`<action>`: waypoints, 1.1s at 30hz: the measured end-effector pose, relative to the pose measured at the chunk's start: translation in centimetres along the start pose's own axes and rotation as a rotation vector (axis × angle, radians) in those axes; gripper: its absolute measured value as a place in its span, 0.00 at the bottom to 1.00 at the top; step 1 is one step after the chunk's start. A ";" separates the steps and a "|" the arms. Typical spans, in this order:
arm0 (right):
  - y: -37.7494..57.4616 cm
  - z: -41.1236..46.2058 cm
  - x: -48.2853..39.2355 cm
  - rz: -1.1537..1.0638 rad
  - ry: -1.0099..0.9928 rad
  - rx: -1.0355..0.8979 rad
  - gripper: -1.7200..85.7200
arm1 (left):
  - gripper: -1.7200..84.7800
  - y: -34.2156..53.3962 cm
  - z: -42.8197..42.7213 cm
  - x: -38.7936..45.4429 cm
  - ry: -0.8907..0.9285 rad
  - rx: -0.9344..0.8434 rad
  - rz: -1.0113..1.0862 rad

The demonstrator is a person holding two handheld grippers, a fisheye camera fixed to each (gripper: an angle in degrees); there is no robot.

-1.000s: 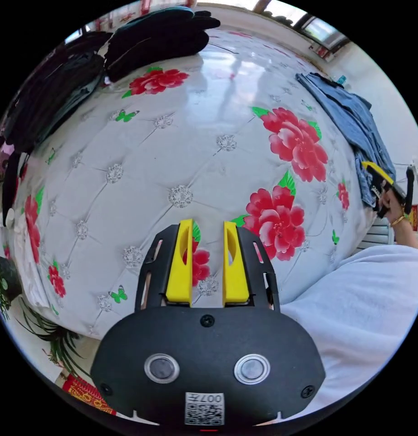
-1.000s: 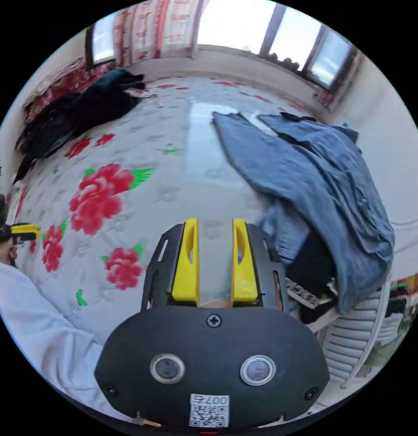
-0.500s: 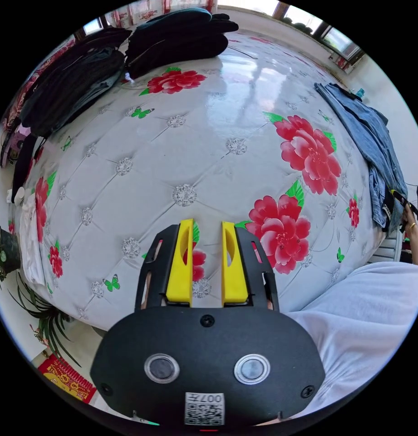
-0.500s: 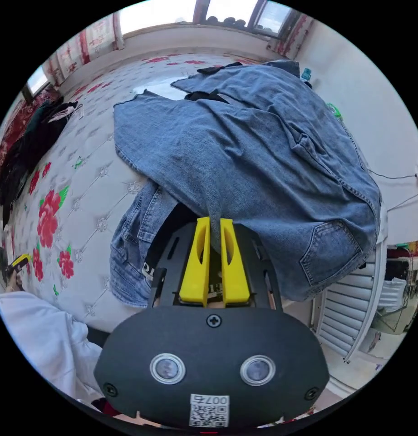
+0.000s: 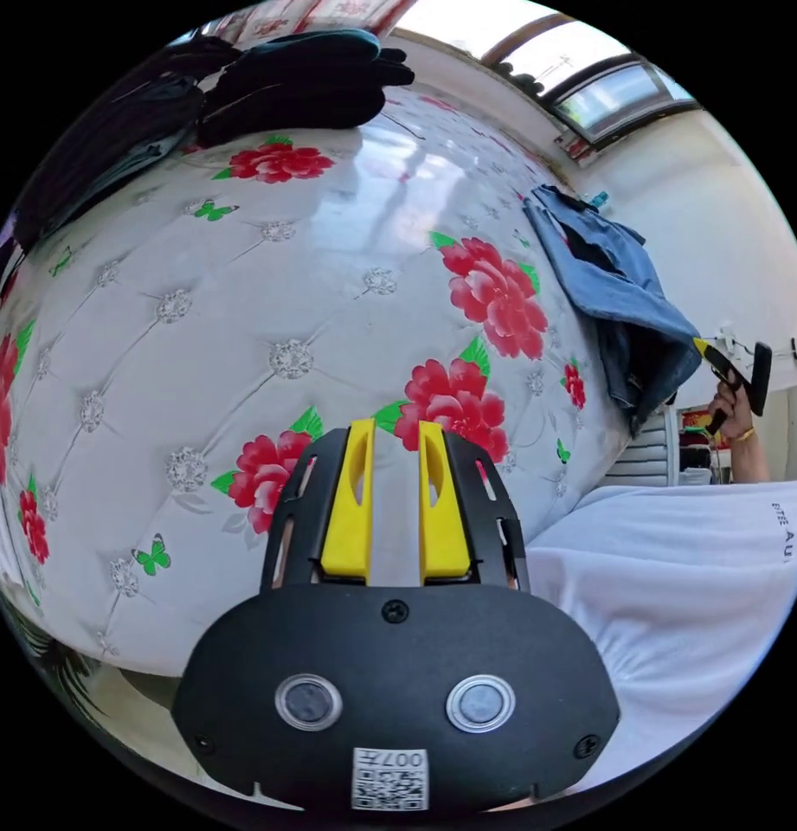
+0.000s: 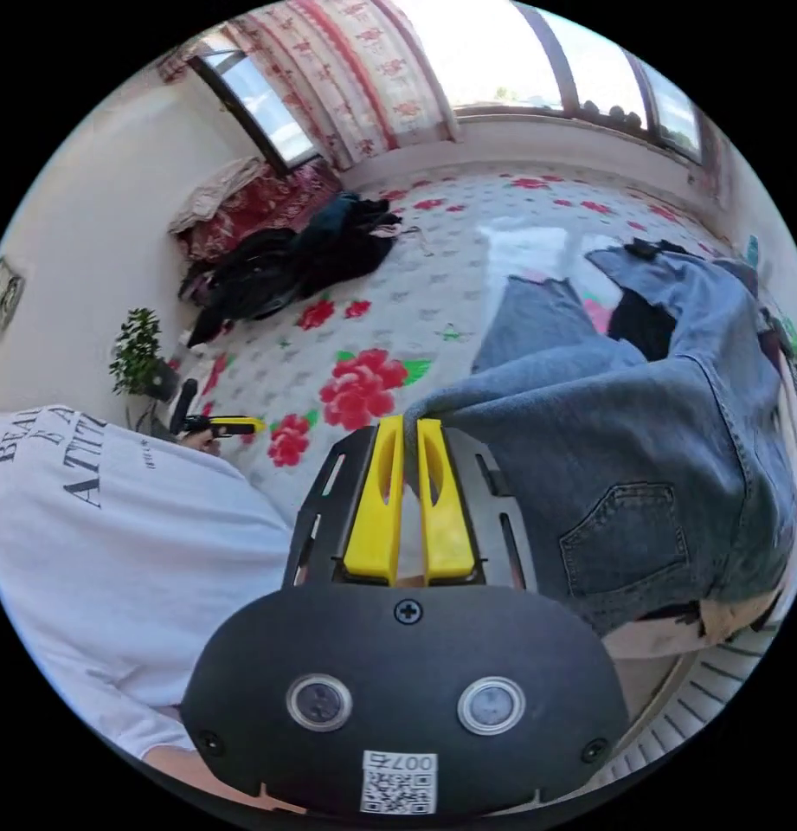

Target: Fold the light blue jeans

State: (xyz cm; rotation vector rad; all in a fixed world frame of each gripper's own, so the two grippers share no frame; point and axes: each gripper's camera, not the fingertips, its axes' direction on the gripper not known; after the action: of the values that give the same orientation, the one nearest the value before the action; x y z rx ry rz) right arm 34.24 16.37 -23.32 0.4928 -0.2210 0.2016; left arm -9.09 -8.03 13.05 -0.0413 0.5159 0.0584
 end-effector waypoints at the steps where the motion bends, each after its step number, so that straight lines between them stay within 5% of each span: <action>1: -0.7 1.4 -1.7 -0.031 -0.038 0.001 0.02 | 0.12 0.2 -0.7 -0.1 0.024 0.022 0.020; 8: -9.9 18.4 -22.6 -0.360 -0.589 -0.081 0.03 | 0.13 1.6 -5.8 -5.0 0.044 0.186 -0.087; 13: -8.9 22.6 -32.3 -0.642 -0.437 -0.184 0.04 | 0.13 4.5 -10.9 -11.4 -0.104 0.273 -0.291; 20: -5.5 19.2 -18.7 -0.303 -0.167 -0.020 0.03 | 0.12 7.9 -14.0 -8.9 -0.226 0.324 -0.265; 26: 2.3 16.6 -0.6 0.159 0.304 -0.084 0.02 | 0.11 3.8 -10.1 3.8 -0.293 0.333 0.157; 31: 7.0 16.6 9.1 0.257 0.570 -0.249 0.02 | 0.14 -3.4 2.5 13.6 -0.034 -0.100 0.400; 33: 8.9 16.1 12.7 0.240 0.666 -0.331 0.02 | 0.14 -4.6 8.0 15.4 -0.114 -0.358 0.375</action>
State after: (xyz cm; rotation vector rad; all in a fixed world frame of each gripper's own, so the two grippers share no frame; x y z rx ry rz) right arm 41.68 17.92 -2.27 0.0505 0.3374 0.5401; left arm 8.56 -11.46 12.53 -0.2894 0.3887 0.5169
